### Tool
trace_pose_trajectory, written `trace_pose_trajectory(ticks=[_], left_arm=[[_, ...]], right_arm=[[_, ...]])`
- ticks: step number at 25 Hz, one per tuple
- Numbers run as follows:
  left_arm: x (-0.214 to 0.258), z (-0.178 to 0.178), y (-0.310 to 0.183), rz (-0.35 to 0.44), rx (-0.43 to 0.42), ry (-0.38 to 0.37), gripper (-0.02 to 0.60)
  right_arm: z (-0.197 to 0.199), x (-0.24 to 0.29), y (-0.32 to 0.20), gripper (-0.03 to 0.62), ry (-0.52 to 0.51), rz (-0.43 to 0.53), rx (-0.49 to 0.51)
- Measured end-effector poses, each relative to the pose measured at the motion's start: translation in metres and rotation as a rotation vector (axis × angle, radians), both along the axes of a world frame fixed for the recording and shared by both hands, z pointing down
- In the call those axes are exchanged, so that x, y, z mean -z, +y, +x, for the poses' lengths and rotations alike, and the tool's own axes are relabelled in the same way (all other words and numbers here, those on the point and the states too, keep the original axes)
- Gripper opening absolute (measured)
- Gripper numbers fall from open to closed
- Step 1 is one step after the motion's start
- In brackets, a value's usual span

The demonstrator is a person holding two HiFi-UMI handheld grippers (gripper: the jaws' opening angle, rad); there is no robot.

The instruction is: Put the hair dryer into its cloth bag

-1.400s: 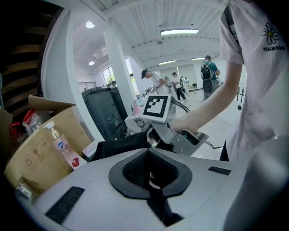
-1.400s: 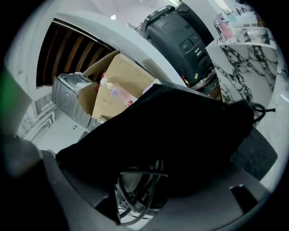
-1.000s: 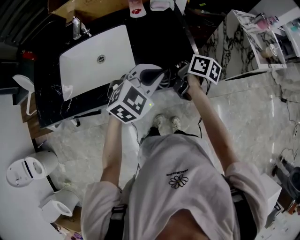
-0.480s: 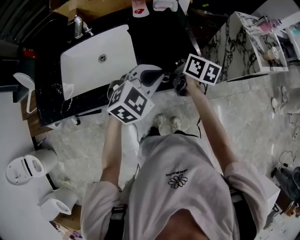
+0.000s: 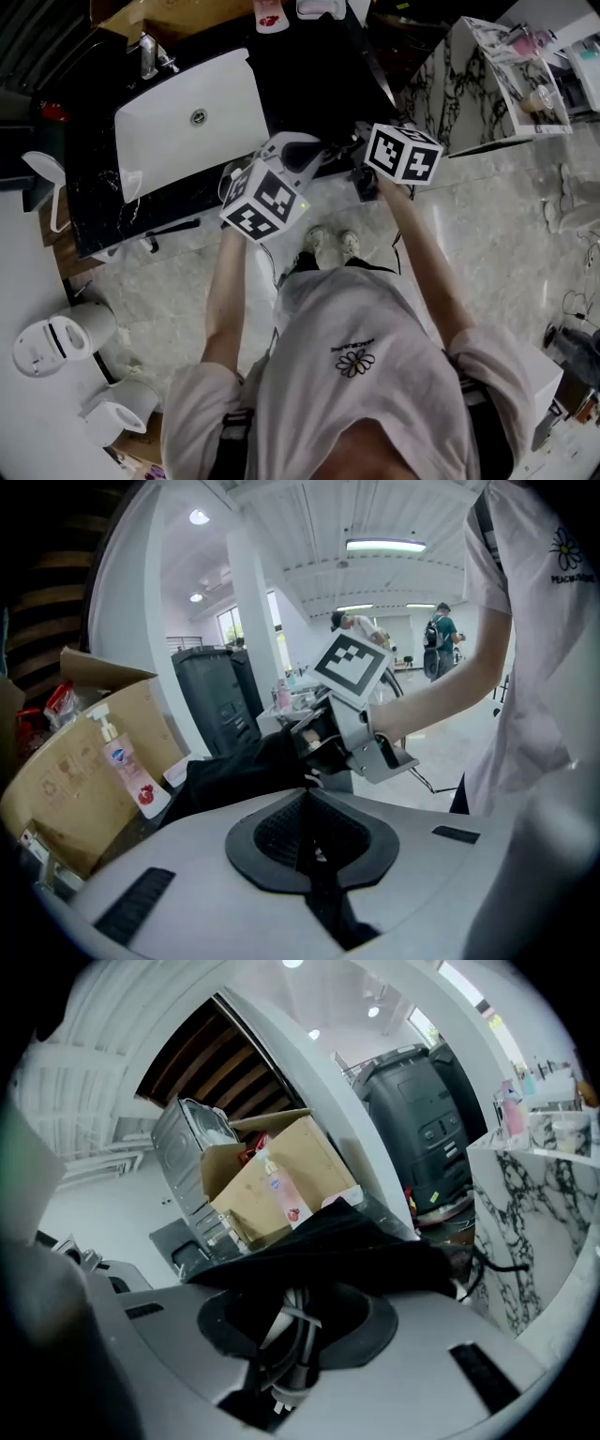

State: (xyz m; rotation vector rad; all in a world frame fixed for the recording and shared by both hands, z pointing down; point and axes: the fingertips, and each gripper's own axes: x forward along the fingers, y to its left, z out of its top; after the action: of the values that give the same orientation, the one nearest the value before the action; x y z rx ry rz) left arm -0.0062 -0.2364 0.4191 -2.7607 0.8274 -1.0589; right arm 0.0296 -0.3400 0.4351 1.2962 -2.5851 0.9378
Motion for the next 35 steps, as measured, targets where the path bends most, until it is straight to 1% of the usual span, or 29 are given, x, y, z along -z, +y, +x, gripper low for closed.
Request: trace_pose_trajectory(ticks=[1, 4, 10, 13, 15, 19, 24, 25, 27, 28, 30, 32, 34, 35], left_arm=[[-0.003, 0.0, 0.0, -0.002, 0.003, -0.007, 0.018], [-0.011, 0.002, 0.002, -0.004, 0.003, -0.031, 0.018], [-0.033, 0.011, 0.014, -0.032, -0.032, -0.087, 0.018], [-0.042, 0.014, 0.015, -0.045, -0.025, -0.08, 0.018], [-0.042, 0.015, 0.013, -0.041, 0.001, -0.049, 0.02], [-0.034, 0.013, 0.009, -0.031, 0.08, 0.034, 0.02], [-0.015, 0.012, 0.012, -0.003, 0.119, 0.094, 0.021], [-0.01, 0.012, 0.013, 0.005, 0.123, 0.107, 0.028], [0.002, 0.012, 0.016, 0.011, 0.125, 0.145, 0.068], [0.009, 0.012, 0.017, 0.017, 0.129, 0.164, 0.074], [0.026, 0.01, 0.015, 0.052, 0.152, 0.203, 0.077], [0.047, 0.005, 0.009, 0.105, 0.193, 0.249, 0.077], [0.072, -0.002, 0.003, 0.162, 0.249, 0.317, 0.075], [0.086, -0.006, 0.0, 0.193, 0.28, 0.362, 0.075]], right_arm=[[0.006, 0.004, 0.003, 0.091, 0.018, 0.02, -0.004], [0.025, 0.011, 0.015, 0.091, 0.056, 0.054, -0.016], [0.052, 0.012, 0.049, 0.078, 0.109, 0.068, -0.023], [0.061, 0.009, 0.063, 0.067, 0.115, 0.064, -0.041], [0.066, 0.007, 0.07, 0.064, 0.12, 0.065, -0.05], [0.069, 0.012, 0.079, 0.063, 0.137, 0.084, -0.048], [0.072, 0.029, 0.081, 0.063, 0.134, 0.128, -0.046], [0.072, 0.034, 0.081, 0.063, 0.134, 0.141, -0.046], [0.071, 0.045, 0.08, 0.063, 0.134, 0.172, -0.044], [0.071, 0.051, 0.079, 0.063, 0.133, 0.19, -0.044], [0.069, 0.066, 0.077, 0.063, 0.134, 0.232, -0.041], [0.066, 0.084, 0.074, 0.063, 0.139, 0.284, -0.038], [0.063, 0.105, 0.071, 0.063, 0.144, 0.346, -0.039], [0.062, 0.117, 0.069, 0.061, 0.145, 0.379, -0.043]])
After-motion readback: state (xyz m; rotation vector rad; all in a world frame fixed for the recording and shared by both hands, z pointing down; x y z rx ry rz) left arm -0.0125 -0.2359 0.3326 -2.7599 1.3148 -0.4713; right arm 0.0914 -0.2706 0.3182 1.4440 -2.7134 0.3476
